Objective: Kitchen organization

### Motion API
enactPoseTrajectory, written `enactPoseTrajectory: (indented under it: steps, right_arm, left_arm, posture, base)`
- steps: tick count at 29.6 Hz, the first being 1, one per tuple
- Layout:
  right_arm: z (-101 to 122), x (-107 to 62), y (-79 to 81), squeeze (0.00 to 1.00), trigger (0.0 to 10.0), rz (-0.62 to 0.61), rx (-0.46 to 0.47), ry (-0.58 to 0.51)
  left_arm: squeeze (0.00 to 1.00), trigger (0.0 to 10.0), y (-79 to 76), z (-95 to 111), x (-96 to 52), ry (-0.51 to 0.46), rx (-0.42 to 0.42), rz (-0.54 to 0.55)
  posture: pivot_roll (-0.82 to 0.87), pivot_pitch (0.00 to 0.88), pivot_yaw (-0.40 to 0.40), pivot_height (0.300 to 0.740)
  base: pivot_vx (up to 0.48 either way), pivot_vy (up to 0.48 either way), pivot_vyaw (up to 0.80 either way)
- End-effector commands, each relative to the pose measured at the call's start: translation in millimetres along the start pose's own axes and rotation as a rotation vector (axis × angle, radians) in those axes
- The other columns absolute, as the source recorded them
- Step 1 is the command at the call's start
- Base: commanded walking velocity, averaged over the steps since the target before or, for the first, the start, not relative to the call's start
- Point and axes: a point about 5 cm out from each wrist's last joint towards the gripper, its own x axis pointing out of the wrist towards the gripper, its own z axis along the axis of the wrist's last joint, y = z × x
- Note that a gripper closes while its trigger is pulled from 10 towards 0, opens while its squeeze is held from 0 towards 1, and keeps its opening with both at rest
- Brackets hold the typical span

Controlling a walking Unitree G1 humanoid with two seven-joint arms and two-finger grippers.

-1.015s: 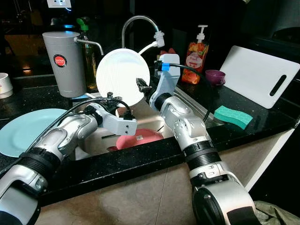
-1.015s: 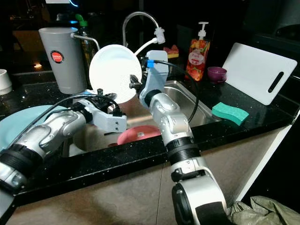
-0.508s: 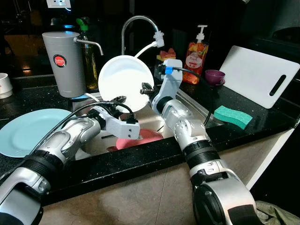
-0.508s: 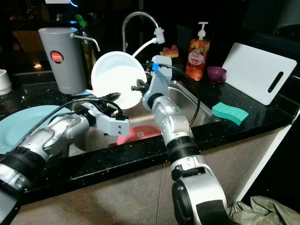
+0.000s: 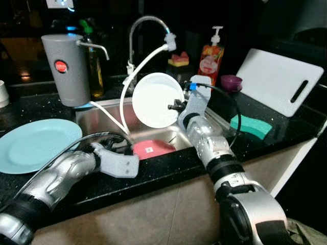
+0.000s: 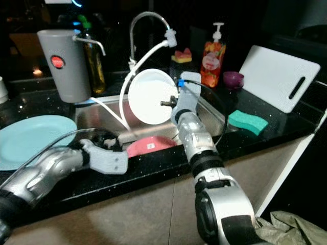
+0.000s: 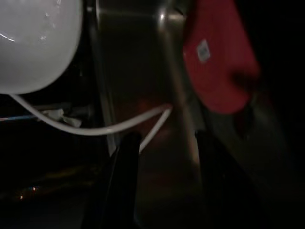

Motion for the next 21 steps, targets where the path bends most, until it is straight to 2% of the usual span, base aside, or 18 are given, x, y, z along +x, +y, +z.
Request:
enactPoseTrajectory:
  steps: [1,2,3,4,6,7,8,10,11,12,14,15,17,19,20,21]
  right_arm:
    - [-12.3,-1.3,4.1,0.64,10.0,0.021,-0.069,0.024]
    - [-17.4,-2.0,7.1,0.98,10.0,0.041,-0.103,0.035]
    - [-22.1,-3.1,11.3,1.00,10.0,0.074,-0.152,0.042]
    - [-22.1,-3.1,11.3,1.00,10.0,0.074,-0.152,0.042]
    - [-31.6,-5.4,19.9,1.00,10.0,0.140,-0.234,0.055]
    - [-31.6,-5.4,19.9,1.00,10.0,0.140,-0.234,0.055]
    - [-34.6,-6.6,23.9,1.00,10.0,0.169,-0.249,0.053]
    - [-34.6,-7.3,26.8,1.00,10.0,0.191,-0.240,0.040]
    - [-34.6,-7.3,26.8,1.00,10.0,0.191,-0.240,0.040]
    - [-30.5,-6.7,25.8,1.00,10.0,0.188,-0.219,0.023]
    - [-16.3,-5.2,22.5,1.00,10.0,0.181,-0.182,-0.035]
    - [-11.6,-5.1,21.6,1.00,10.0,0.179,-0.173,-0.055]
    - [-11.6,-5.1,21.6,1.00,10.0,0.179,-0.173,-0.055]
    - [14.1,-7.2,19.7,1.00,10.0,0.201,-0.135,-0.166]
    - [14.1,-7.2,19.7,1.00,10.0,0.201,-0.135,-0.166]
    - [28.7,-10.3,20.0,1.00,10.0,0.223,-0.120,-0.229]
  left_arm:
    - [0.00,10.0,0.3,-2.9,-6.8,0.013,-0.066,-0.020]
    - [0.00,10.0,9.8,-4.6,-7.7,0.028,-0.125,0.041]
    - [0.00,10.0,23.1,-7.1,-6.5,0.052,-0.230,0.140]
    - [0.00,10.0,23.1,-7.1,-6.5,0.052,-0.230,0.140]
    - [0.00,10.0,46.4,-12.3,-6.8,0.089,-0.456,0.301]
    - [0.00,10.0,46.4,-12.3,-6.8,0.089,-0.456,0.301]
    - [0.00,10.0,60.5,-16.9,-9.6,0.101,-0.614,0.392]
    - [0.00,10.0,78.6,-24.3,-16.0,0.104,-0.800,0.510]
    - [0.00,10.0,78.6,-24.3,-16.0,0.104,-0.800,0.510]
    - [0.00,10.0,86.6,-30.2,-20.2,0.116,-0.898,0.575]
    - [0.00,10.0,98.0,-41.4,-28.9,0.152,-1.035,0.670]
    - [0.00,10.0,100.0,-44.2,-30.9,0.166,-1.073,0.684]
    - [0.00,10.0,100.0,-44.2,-30.9,0.166,-1.073,0.684]
    - [0.00,10.0,101.2,-51.8,-37.4,0.236,-1.192,0.701]
    - [0.00,10.0,101.2,-51.8,-37.4,0.236,-1.192,0.701]
    - [0.00,10.0,101.4,-53.5,-40.8,0.255,-1.223,0.717]
  posture:
    - [0.18,0.067,-0.069,0.740]
    - [0.18,0.068,-0.070,0.740]
    - [0.18,0.067,-0.071,0.740]
    - [0.18,0.067,-0.071,0.740]
    - [0.18,0.067,-0.072,0.740]
    - [0.18,0.067,-0.072,0.740]
    - [0.18,0.068,-0.071,0.740]
    - [0.18,0.068,-0.071,0.740]
    - [0.18,0.068,-0.071,0.740]
    - [0.17,0.070,-0.070,0.740]
    - [0.17,0.070,-0.070,0.740]
    - [0.17,0.071,-0.068,0.740]
    - [0.17,0.071,-0.068,0.740]
    - [0.18,0.073,-0.060,0.740]
    - [0.18,0.073,-0.060,0.740]
    - [0.18,0.073,-0.057,0.740]
  base:
    - [0.000,0.000,0.00]
    - [0.000,0.000,0.00]
    - [0.000,0.000,0.00]
    - [0.000,0.000,0.00]
    - [0.000,0.000,0.00]
    - [0.000,0.000,0.00]
    - [0.000,0.000,0.00]
    - [0.000,0.000,0.00]
    - [0.000,0.000,0.00]
    - [0.000,0.000,0.00]
    - [0.000,0.000,0.00]
    - [0.000,0.000,0.00]
    - [0.000,0.000,0.00]
    - [0.000,0.000,0.00]
    - [0.000,0.000,0.00]
    - [0.000,0.000,0.00]
